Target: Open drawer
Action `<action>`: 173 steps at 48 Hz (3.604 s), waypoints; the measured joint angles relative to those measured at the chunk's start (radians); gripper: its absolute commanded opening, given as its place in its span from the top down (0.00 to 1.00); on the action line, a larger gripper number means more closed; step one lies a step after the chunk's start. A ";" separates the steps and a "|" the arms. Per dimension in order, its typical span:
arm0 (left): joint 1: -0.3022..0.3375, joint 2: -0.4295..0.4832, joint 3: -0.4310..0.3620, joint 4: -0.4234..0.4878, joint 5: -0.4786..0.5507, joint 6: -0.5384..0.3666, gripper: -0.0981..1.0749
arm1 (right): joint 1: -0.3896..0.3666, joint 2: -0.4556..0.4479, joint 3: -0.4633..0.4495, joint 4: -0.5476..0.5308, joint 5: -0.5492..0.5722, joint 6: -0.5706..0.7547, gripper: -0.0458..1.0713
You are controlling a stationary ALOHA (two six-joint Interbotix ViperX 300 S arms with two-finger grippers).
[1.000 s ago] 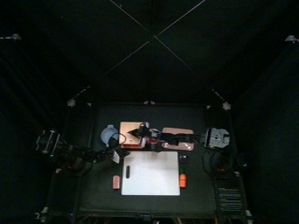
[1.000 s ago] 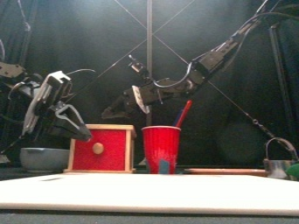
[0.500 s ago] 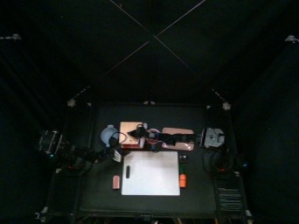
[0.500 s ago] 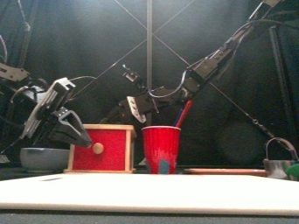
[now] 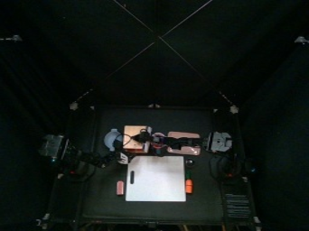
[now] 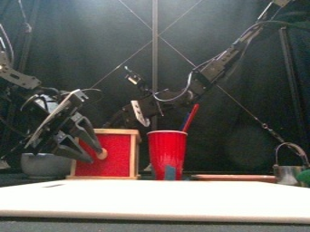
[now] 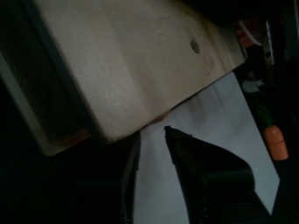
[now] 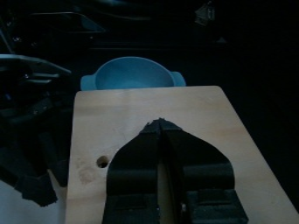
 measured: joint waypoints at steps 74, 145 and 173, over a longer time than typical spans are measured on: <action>0.020 0.081 -0.094 -0.150 -0.071 -0.002 0.40 | 0.021 -0.002 -0.005 -0.002 0.023 0.000 0.93; -0.238 0.081 -0.137 -0.273 0.061 -0.002 0.40 | 0.026 -0.003 -0.021 -0.003 0.063 0.000 0.93; -0.273 0.083 -0.155 -0.296 0.094 -0.002 0.40 | 0.025 -0.003 -0.031 -0.012 0.080 0.000 0.93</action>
